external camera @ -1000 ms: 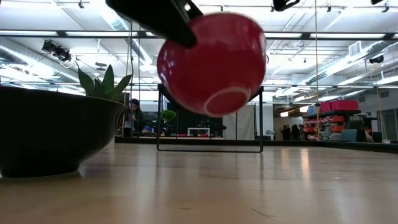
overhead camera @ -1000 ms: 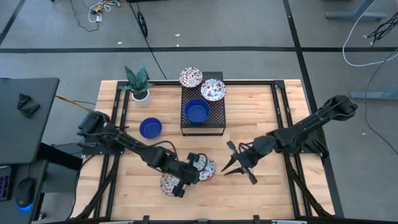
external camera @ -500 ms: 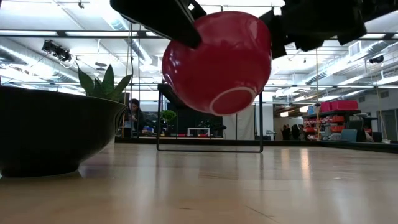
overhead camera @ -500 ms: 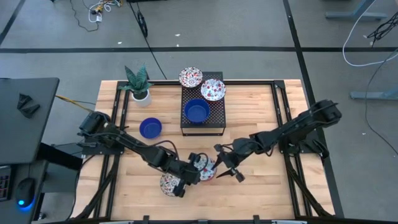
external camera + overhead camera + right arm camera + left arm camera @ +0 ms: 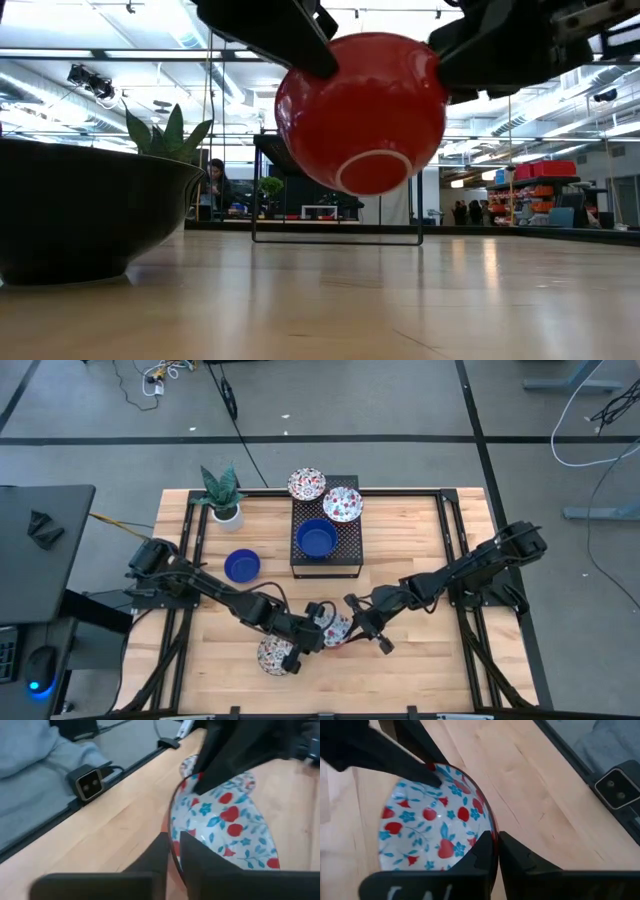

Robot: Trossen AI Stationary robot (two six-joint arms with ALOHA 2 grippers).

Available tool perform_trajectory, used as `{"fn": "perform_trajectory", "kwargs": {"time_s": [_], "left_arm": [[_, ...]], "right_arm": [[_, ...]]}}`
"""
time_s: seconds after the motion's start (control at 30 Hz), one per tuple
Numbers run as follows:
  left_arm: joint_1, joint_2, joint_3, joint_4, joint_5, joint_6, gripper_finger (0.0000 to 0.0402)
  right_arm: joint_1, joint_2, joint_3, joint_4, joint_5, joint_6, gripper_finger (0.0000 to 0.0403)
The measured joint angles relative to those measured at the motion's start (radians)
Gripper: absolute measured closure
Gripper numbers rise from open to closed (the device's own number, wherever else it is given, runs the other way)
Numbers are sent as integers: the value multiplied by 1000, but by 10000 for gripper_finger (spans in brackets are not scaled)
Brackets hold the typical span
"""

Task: Pick & Place Mini bowls
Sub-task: Stack the red patterned bowl on top of the other red patterned bowls on the shelf

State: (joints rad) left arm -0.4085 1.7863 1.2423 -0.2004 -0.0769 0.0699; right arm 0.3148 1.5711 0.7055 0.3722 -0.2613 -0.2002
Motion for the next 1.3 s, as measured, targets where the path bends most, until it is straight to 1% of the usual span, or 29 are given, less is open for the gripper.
{"fn": "perform_trajectory", "kwargs": {"time_s": [0.07,0.1,0.2,0.27,0.4,0.53,0.63,0.73,0.83,0.93,1.03,1.1,1.23,1.3], "left_arm": [[5,0,0,13,5,5,380],[6,0,0,16,6,6,378],[11,0,0,17,-6,0,361],[13,0,0,38,-19,-18,340],[16,-6,5,93,-23,-51,288],[15,-4,33,-1,-15,-71,242],[15,-15,57,-141,-14,-121,223],[12,-28,54,-239,-41,-183,218],[-5,-35,26,-269,-97,-207,221],[-30,-34,-11,-270,-152,-239,230],[-64,-34,-43,-259,-219,-282,239],[-93,-34,-62,-250,-281,-306,244],[-159,-54,-126,-200,-443,-342,255],[-183,-84,-173,-153,-520,-372,260]], "right_arm": [[6,0,0,-13,-5,-27,386],[10,0,0,-18,-5,-35,391],[22,0,0,-38,9,-19,391],[33,0,0,-67,17,9,392],[57,-9,-6,-192,35,73,399],[102,-85,-1,-293,104,148,399],[141,-182,2,-378,147,162,399],[182,-291,56,-495,253,157,400],[208,-365,142,-643,407,109,400],[213,-392,260,-759,596,27,400],[178,-385,374,-847,791,-75,401],[121,-368,440,-864,849,-159,401],[-35,-324,545,-892,846,-289,401],[-121,-290,577,-912,813,-343,401]]}}
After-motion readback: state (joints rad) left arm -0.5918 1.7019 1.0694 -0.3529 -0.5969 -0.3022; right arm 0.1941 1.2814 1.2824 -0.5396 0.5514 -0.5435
